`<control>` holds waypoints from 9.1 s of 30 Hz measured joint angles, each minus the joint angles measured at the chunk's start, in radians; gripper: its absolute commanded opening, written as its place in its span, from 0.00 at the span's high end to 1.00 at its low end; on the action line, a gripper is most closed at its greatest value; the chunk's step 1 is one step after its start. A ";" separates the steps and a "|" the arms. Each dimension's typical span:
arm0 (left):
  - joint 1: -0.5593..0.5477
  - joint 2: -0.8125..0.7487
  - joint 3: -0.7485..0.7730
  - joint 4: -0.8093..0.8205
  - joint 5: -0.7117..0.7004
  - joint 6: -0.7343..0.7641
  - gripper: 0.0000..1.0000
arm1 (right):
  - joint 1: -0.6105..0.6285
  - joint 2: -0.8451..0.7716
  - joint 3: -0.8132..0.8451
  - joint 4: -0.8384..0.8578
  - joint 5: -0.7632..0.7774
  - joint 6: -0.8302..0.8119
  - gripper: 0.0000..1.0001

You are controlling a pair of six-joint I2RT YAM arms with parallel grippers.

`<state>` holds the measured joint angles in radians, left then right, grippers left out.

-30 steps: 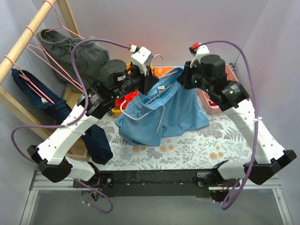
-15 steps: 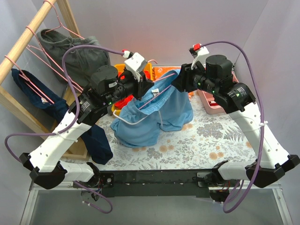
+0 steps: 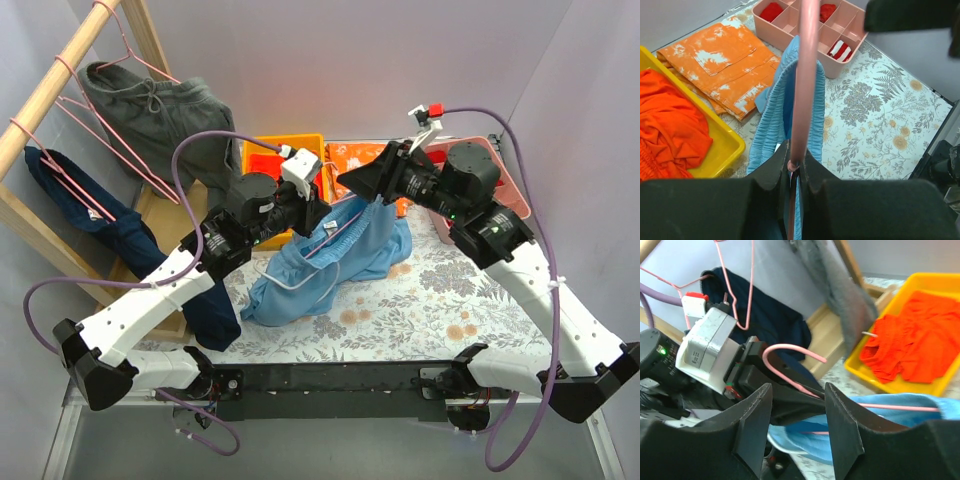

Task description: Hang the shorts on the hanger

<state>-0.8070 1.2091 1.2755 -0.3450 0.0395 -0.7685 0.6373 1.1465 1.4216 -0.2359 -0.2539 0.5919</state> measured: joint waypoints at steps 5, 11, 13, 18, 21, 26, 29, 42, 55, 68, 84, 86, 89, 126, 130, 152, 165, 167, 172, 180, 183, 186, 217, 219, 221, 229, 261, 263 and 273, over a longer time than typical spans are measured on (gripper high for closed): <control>0.000 0.000 -0.036 0.081 -0.018 -0.024 1.00 | 0.027 0.021 -0.094 0.124 0.018 0.168 0.44; 0.000 0.000 -0.086 0.164 -0.045 -0.040 1.00 | 0.029 0.020 -0.167 0.245 0.093 0.318 0.44; 0.000 0.001 -0.103 0.183 -0.052 -0.042 1.00 | 0.031 0.020 -0.177 0.269 0.109 0.354 0.44; 0.000 0.016 -0.120 0.213 -0.060 -0.044 1.00 | 0.034 0.021 -0.184 0.328 0.141 0.425 0.44; 0.000 0.028 -0.121 0.227 -0.060 -0.044 1.00 | 0.042 0.024 -0.190 0.356 0.155 0.456 0.44; 0.000 0.047 -0.121 0.254 -0.063 -0.044 1.00 | 0.051 0.048 -0.206 0.396 0.158 0.509 0.46; 0.000 0.061 -0.122 0.267 -0.063 -0.044 1.00 | 0.056 0.063 -0.226 0.403 0.164 0.534 0.48; -0.006 0.096 -0.125 0.278 -0.074 -0.036 1.00 | 0.071 0.082 -0.235 0.417 0.218 0.592 0.71; -0.028 0.109 -0.124 0.285 -0.108 -0.032 0.62 | 0.079 0.084 -0.237 0.400 0.253 0.615 0.99; -0.035 -0.022 -0.078 0.035 -0.042 -0.116 0.29 | 0.080 0.023 -0.242 0.282 0.263 0.576 0.99; -0.019 -0.276 -0.175 -0.211 0.315 -0.412 0.27 | 0.080 -0.006 -0.079 0.085 0.007 0.443 0.99; -0.019 -0.283 -0.204 -0.216 0.357 -0.436 0.25 | 0.080 0.000 -0.048 0.062 -0.032 0.438 0.99; -0.019 -0.286 -0.227 -0.219 0.398 -0.461 0.23 | 0.080 0.024 0.020 0.035 -0.087 0.428 0.99; -0.048 -0.212 -0.420 0.422 0.374 -0.719 0.56 | 0.076 0.138 0.206 0.090 -0.267 0.489 0.99; -0.048 -0.224 -0.456 0.489 0.362 -0.752 0.46 | 0.076 0.139 0.204 0.123 -0.281 0.507 0.99; -0.061 -0.245 -0.531 0.684 0.368 -0.870 1.00 | 0.063 0.124 0.060 0.399 -0.351 0.632 0.99; -0.066 -0.276 -0.530 0.606 0.325 -0.871 1.00 | 0.058 0.007 -0.004 0.278 -0.256 0.461 0.24; -0.066 -0.276 -0.529 0.591 0.312 -0.873 1.00 | 0.059 0.000 0.000 0.224 -0.219 0.410 0.20; -0.065 -0.276 -0.516 0.560 0.296 -0.879 1.00 | 0.059 -0.006 0.046 0.052 -0.080 0.268 0.15; -0.066 -0.274 -0.381 0.476 0.289 -0.867 1.00 | 0.039 -0.097 0.050 -0.089 0.369 0.082 0.11; -0.066 -0.287 -0.341 0.436 0.289 -0.855 1.00 | -0.028 -0.090 0.021 -0.074 0.440 0.062 0.13; -0.066 -0.295 -0.297 0.380 0.290 -0.837 1.00 | -0.143 -0.058 -0.047 -0.025 0.460 0.065 0.15; -0.066 -0.201 0.053 0.154 0.259 -0.720 1.00 | -0.153 0.614 -0.379 0.826 -0.140 0.166 0.23; -0.066 -0.201 0.052 0.178 0.202 -0.728 1.00 | -0.128 0.531 -0.460 0.871 -0.162 0.189 0.23; -0.066 -0.203 0.042 0.214 0.145 -0.740 1.00 | -0.103 0.466 -0.503 0.898 -0.183 0.211 0.23; -0.078 -0.205 -0.040 0.374 -0.053 -0.780 1.00 | 0.014 0.410 -0.498 0.939 -0.298 0.264 0.24; -0.179 -0.218 -0.173 0.735 -0.818 -0.632 1.00 | 0.196 0.922 0.110 0.945 -0.601 0.439 0.25; -0.179 -0.199 -0.161 0.743 -0.858 -0.606 1.00 | 0.196 0.945 0.138 0.946 -0.607 0.446 0.25; 0.038 -0.102 -0.026 0.604 -0.800 -0.674 1.00 | 0.196 1.083 0.278 0.973 -0.629 0.499 0.25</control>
<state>-0.7689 1.1072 1.2491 0.2592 -0.7609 -1.4422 0.8333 2.2299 1.6993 0.7368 -0.8833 1.0904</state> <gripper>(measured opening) 0.124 0.753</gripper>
